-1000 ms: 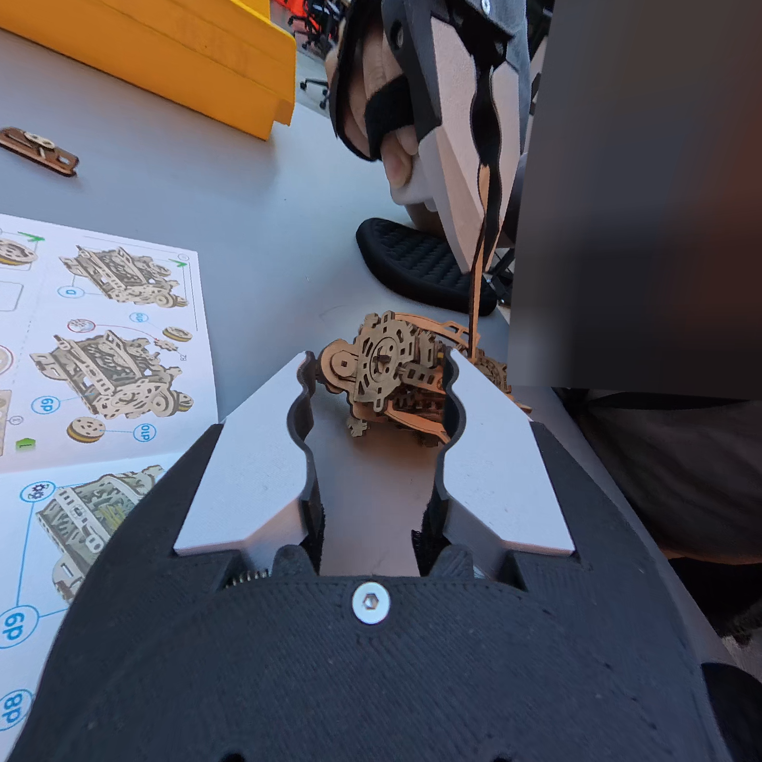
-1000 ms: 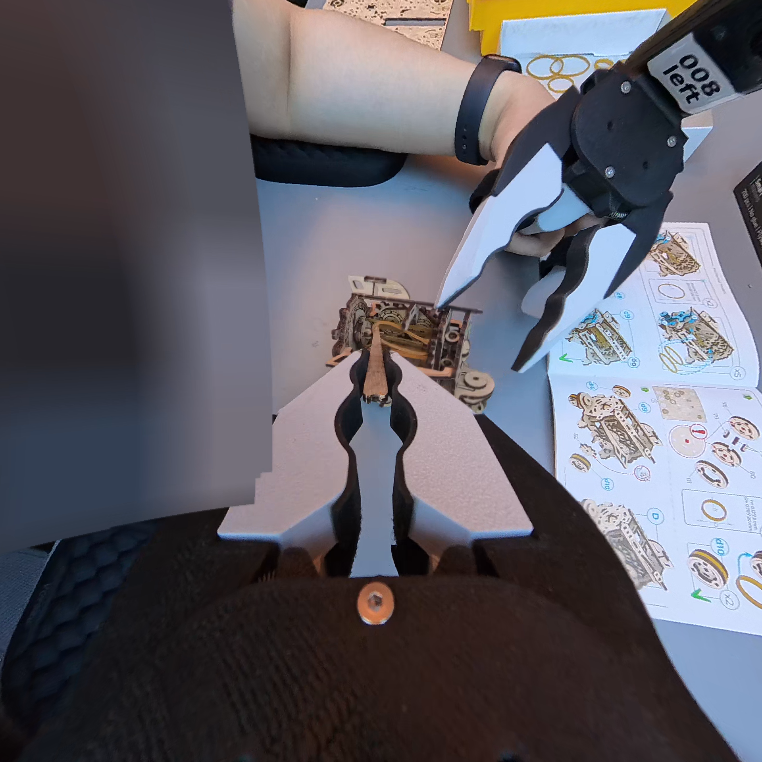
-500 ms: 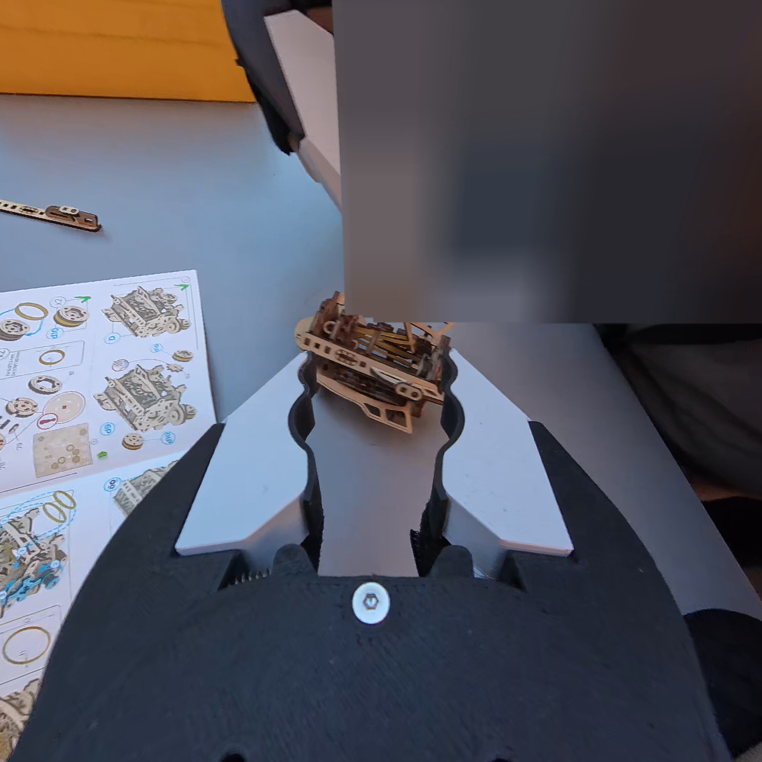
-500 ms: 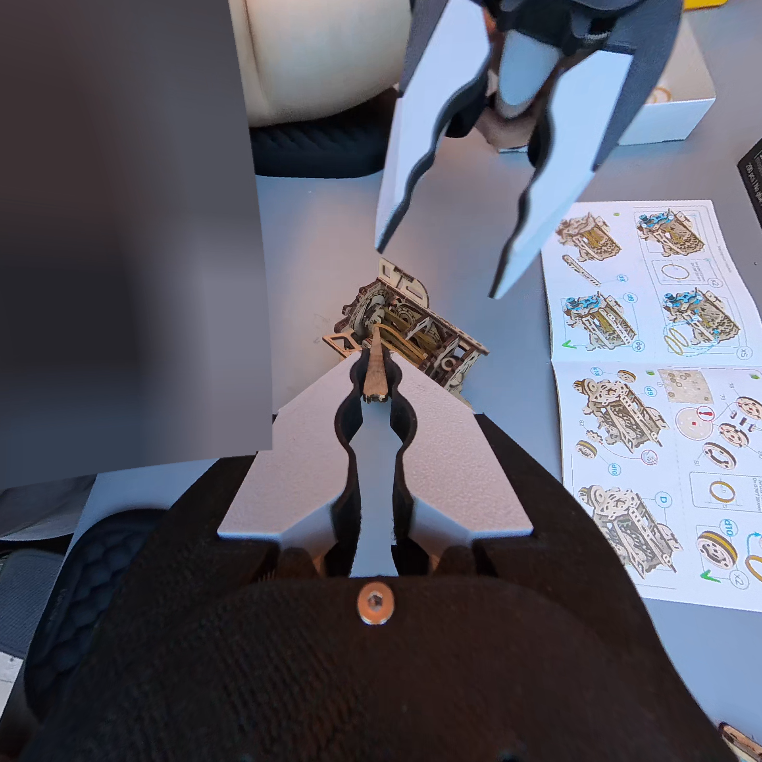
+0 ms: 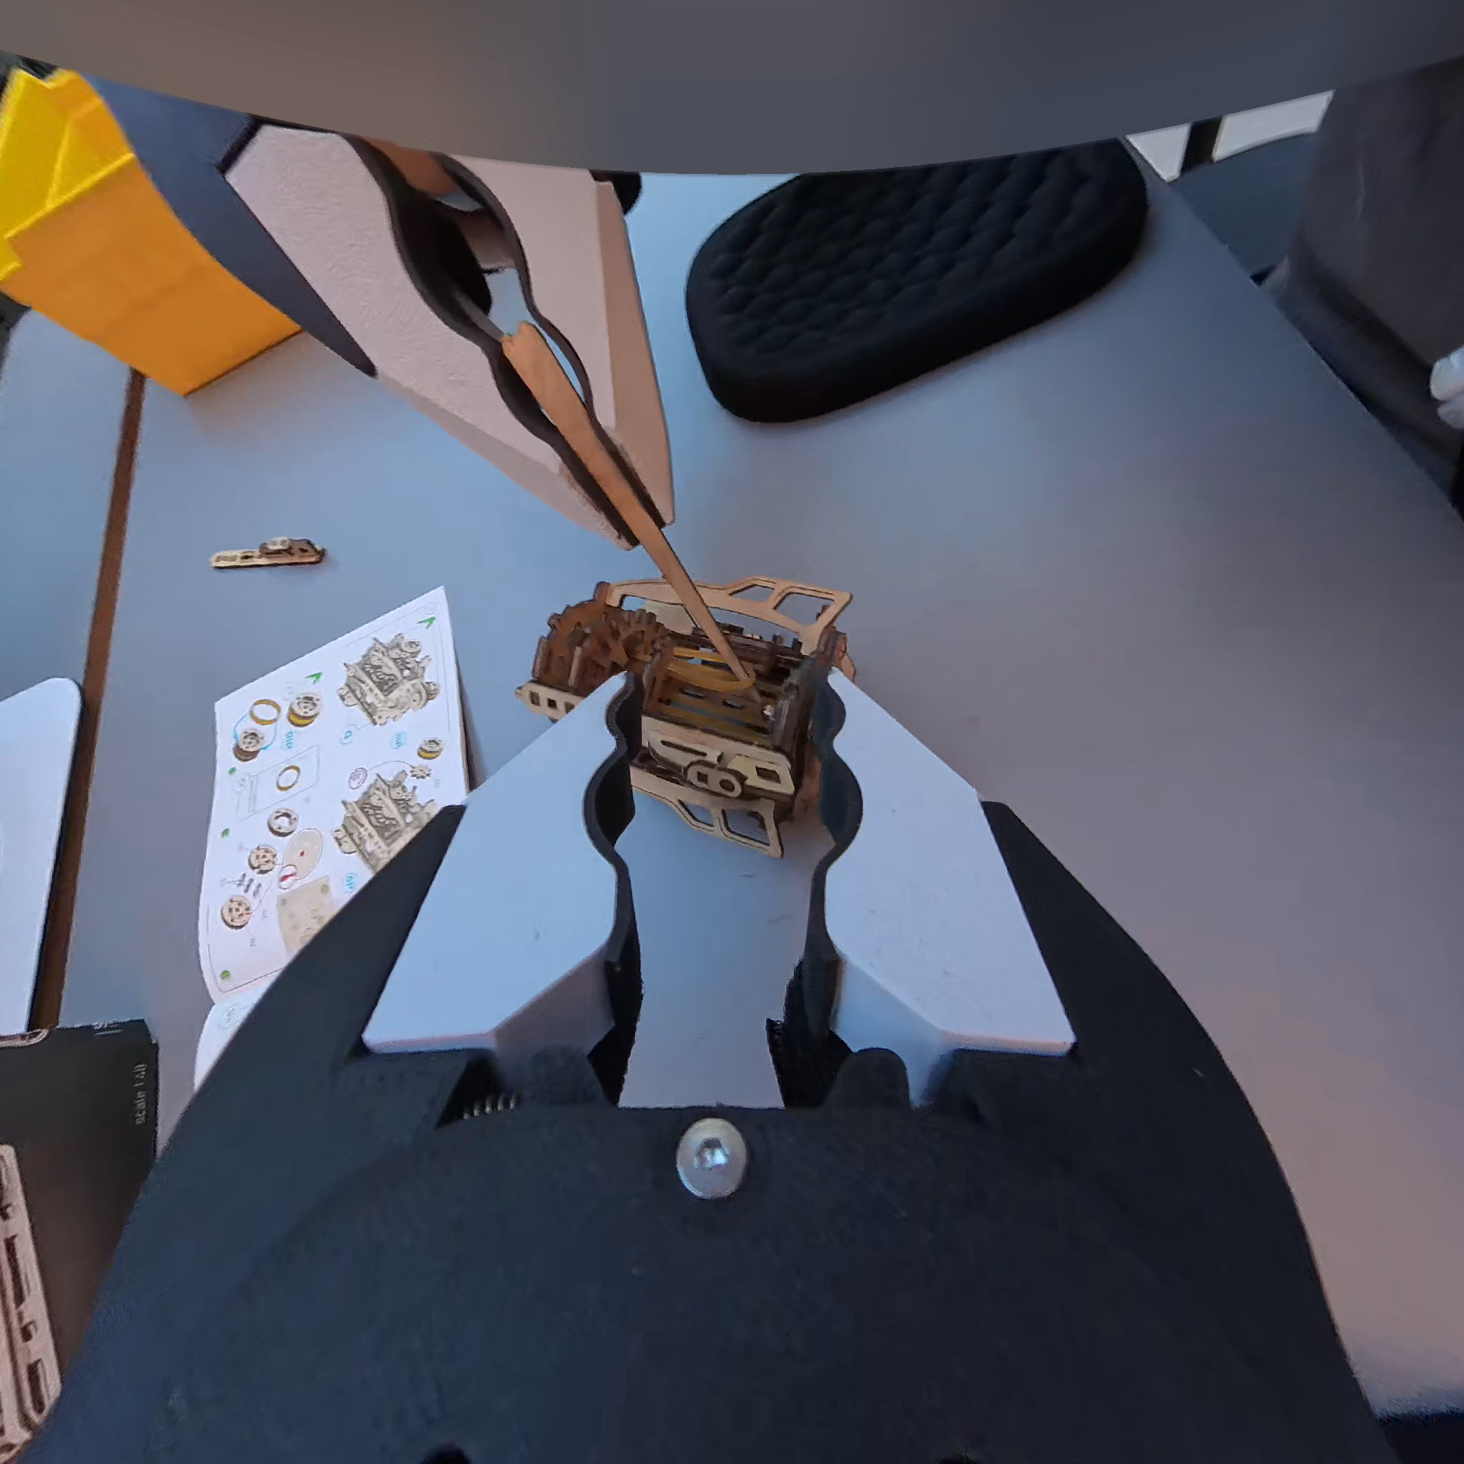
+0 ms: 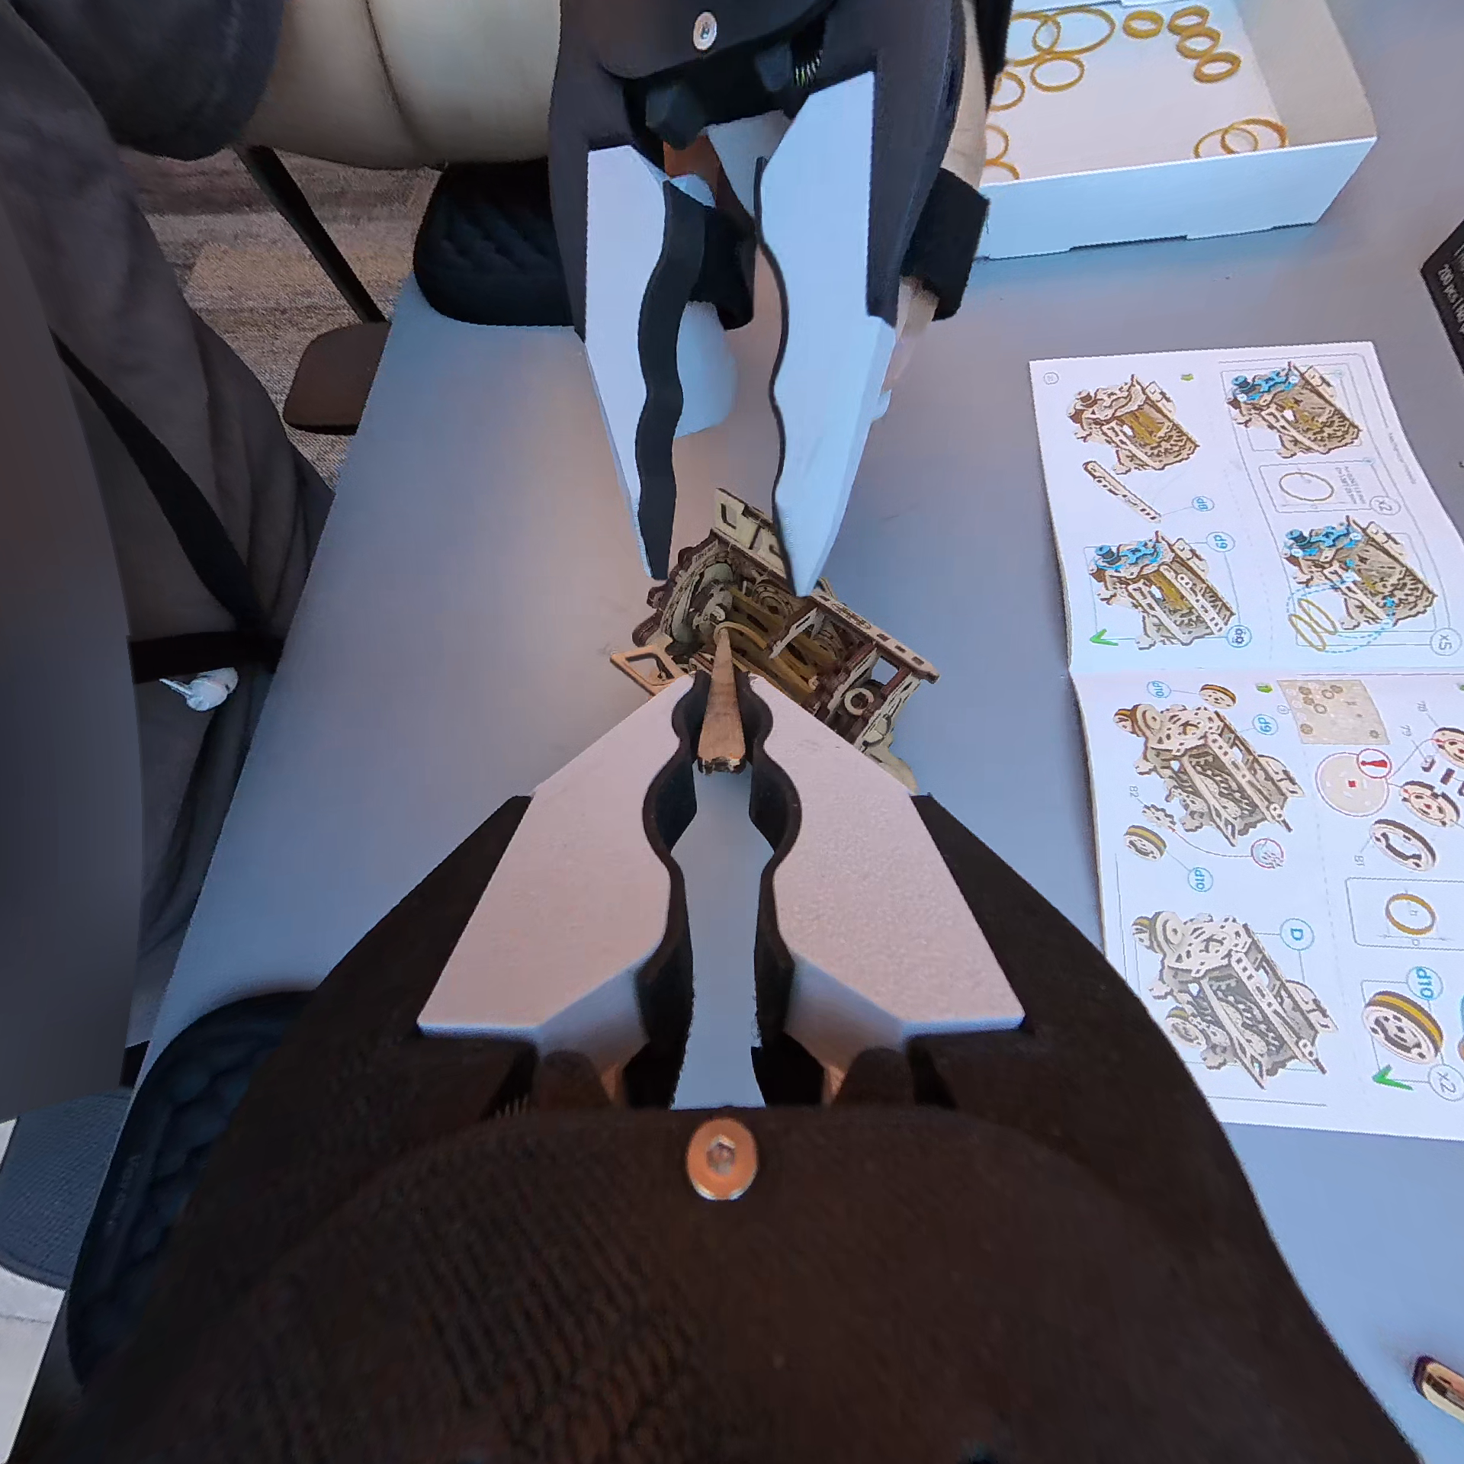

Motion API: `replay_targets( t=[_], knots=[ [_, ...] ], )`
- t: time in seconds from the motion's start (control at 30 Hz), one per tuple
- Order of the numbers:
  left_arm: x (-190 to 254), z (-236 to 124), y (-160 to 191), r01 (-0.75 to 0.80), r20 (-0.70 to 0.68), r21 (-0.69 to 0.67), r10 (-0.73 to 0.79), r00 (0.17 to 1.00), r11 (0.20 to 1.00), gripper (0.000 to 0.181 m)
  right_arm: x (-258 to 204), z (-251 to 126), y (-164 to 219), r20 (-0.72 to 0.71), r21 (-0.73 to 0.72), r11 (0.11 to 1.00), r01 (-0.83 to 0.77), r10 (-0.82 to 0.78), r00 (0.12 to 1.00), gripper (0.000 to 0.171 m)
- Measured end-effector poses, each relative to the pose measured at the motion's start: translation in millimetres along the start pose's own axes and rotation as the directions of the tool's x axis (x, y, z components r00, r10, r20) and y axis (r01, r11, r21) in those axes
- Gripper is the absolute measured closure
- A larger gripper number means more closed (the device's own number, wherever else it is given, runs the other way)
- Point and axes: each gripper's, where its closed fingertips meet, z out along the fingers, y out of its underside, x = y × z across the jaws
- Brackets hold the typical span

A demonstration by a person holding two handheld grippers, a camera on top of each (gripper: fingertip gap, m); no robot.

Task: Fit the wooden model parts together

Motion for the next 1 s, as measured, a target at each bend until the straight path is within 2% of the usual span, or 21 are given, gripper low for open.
replay_targets(
  t=[0.23,0.37,0.8,1.0],
  knots=[
    [6.6,7.4,1.2,-0.022,-0.058,-0.059,0.018,0.998,0.998,0.148,-1.1,-5.3,-4.1,-0.026,0.026,1.000,0.008,-0.007,1.000,0.166],
    [8.7,14.9,2.3,-0.048,-0.047,-0.094,0.043,0.998,0.994,0.146,-4.1,-8.9,-2.6,-0.021,0.048,0.999,-0.016,0.017,1.000,0.166],
    [15.9,25.9,-6.7,-0.066,-0.084,-0.092,0.058,0.995,0.994,0.155,-14.0,-11.0,7.3,-0.078,0.091,0.996,-0.021,0.028,0.997,0.166],
    [13.6,27.7,-8.2,-0.055,-0.060,-0.108,0.049,0.997,0.993,0.148,-19.4,-13.0,10.0,-0.143,0.114,0.993,0.018,-0.001,0.990,0.166]
  ],
)
